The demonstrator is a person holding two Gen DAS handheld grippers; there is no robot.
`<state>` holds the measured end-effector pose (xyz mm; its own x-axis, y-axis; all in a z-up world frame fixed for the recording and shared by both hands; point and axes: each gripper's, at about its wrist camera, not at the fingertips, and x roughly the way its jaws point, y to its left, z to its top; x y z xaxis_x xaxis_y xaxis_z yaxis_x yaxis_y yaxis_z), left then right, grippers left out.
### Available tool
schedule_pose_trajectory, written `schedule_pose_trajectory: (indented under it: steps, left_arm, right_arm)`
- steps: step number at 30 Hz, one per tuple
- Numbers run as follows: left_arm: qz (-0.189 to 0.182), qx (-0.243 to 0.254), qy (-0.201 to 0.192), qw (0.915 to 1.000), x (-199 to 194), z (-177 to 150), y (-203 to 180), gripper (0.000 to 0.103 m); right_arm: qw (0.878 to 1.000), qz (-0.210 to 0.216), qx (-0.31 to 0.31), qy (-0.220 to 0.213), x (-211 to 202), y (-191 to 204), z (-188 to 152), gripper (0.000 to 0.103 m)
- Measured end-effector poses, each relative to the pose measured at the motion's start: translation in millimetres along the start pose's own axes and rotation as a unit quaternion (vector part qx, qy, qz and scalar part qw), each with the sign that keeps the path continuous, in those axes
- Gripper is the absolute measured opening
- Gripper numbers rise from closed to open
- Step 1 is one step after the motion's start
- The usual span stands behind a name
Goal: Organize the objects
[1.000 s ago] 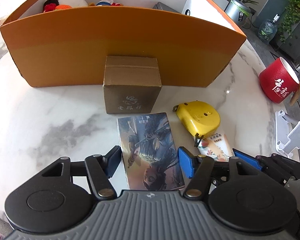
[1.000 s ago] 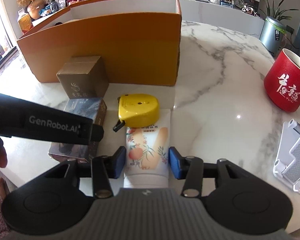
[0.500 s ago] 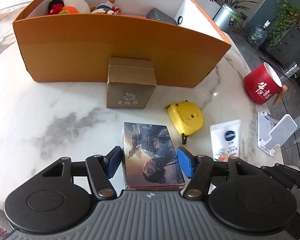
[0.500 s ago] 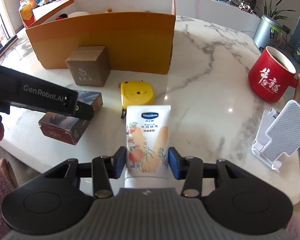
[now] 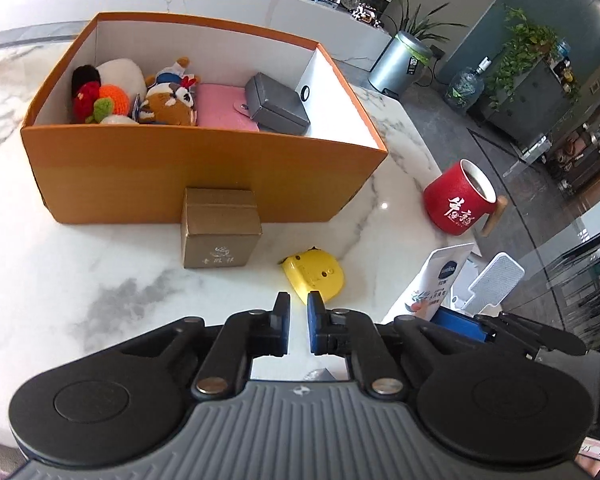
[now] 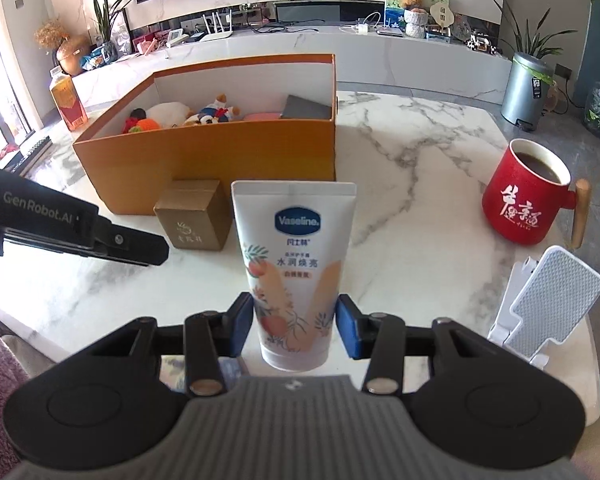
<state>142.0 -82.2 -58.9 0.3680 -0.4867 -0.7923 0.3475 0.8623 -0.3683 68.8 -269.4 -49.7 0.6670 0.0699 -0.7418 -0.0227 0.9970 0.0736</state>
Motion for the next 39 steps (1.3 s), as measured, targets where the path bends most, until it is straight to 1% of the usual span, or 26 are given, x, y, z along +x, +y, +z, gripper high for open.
schedule_pose_trajectory:
  steps: [2, 3, 4, 6, 9, 11, 14, 17, 20, 24, 26, 28, 29, 31, 32, 34, 36, 39]
  left_arm:
    - [-0.014, 0.021, 0.021, 0.9995, 3.5, -0.9, -2.8, 0.011]
    - [-0.021, 0.037, 0.029, 0.9987, 4.4, -4.8, -4.8, 0.013]
    - [-0.024, 0.054, 0.038, 0.9975, 5.2, -9.1, -7.7, 0.023]
    - [-0.024, 0.095, 0.058, 0.9935, 8.0, -20.3, -14.7, 0.036]
    - [-0.022, 0.143, 0.081, 0.9862, 12.4, -38.7, -22.4, 0.046]
    - [-0.024, 0.163, 0.089, 0.9823, 12.2, -49.7, -25.1, 0.049]
    - [-0.040, 0.177, 0.102, 0.9780, 8.4, -64.9, -27.6, 0.051]
    - [-0.046, 0.193, 0.111, 0.9737, 4.2, -80.9, -31.8, 0.055]
    - [-0.030, 0.219, 0.104, 0.9697, 2.0, -99.4, -39.5, 0.057]
    - [-0.015, 0.266, 0.105, 0.9580, 6.2, -121.4, -52.1, 0.059]
    - [-0.009, 0.279, 0.103, 0.9547, 9.7, -128.6, -54.2, 0.059]
    - [-0.011, 0.277, 0.094, 0.9564, 13.8, -133.5, -51.5, 0.059]
    - [-0.011, 0.270, 0.096, 0.9579, 16.4, -134.0, -49.3, 0.060]
    - [0.005, 0.253, 0.111, 0.9611, 23.2, -134.4, -44.6, 0.060]
    - [0.008, 0.245, 0.111, 0.9630, 24.7, -134.3, -41.9, 0.060]
    - [0.002, 0.213, 0.116, 0.9702, 28.6, -131.9, -33.6, 0.068]
    - [-0.009, 0.167, 0.121, 0.9784, 35.0, -128.5, -23.1, 0.069]
    - [-0.019, 0.140, 0.122, 0.9824, 44.4, -127.2, -17.6, 0.069]
  right_arm:
    - [1.000, 0.006, 0.001, 0.006, 4.1, 0.3, 3.7, 0.047]
    - [1.000, 0.009, 0.003, 0.009, 5.7, 0.7, 3.9, 0.047]
    - [1.000, 0.010, 0.004, 0.011, 6.3, 0.8, 3.7, 0.047]
    - [1.000, 0.007, 0.007, 0.016, 8.3, -0.1, 1.5, 0.047]
    - [1.000, -0.001, 0.014, 0.023, 10.6, -5.0, -3.6, 0.047]
    - [0.999, -0.003, 0.017, 0.027, 10.3, -7.4, -7.1, 0.047]
    - [0.999, -0.009, 0.017, 0.032, 7.1, -10.6, -13.8, 0.047]
    - [0.999, -0.011, 0.019, 0.037, 4.7, -14.5, -21.7, 0.047]
    - [0.999, -0.005, 0.028, 0.039, 4.0, -19.6, -33.2, 0.047]
    - [0.999, -0.003, 0.034, 0.042, 4.6, -21.4, -38.0, 0.047]
    - [0.998, 0.000, 0.039, 0.041, 3.3, -23.2, -40.3, 0.047]
    - [0.998, 0.006, 0.046, 0.038, 2.2, -26.0, -41.9, 0.047]
    - [0.998, 0.009, 0.050, 0.037, 1.9, -27.6, -43.0, 0.047]
    - [0.998, 0.011, 0.056, 0.034, 2.1, -29.5, -45.6, 0.047]
    - [0.998, 0.011, 0.057, 0.033, 2.1, -29.7, -46.6, 0.047]
    - [0.998, 0.013, 0.057, 0.028, 1.5, -29.4, -47.5, 0.047]
    - [0.998, 0.017, 0.052, 0.023, 1.0, -27.8, -48.3, 0.047]
    - [0.999, 0.020, 0.042, 0.023, 2.7, -23.9, -49.9, 0.047]
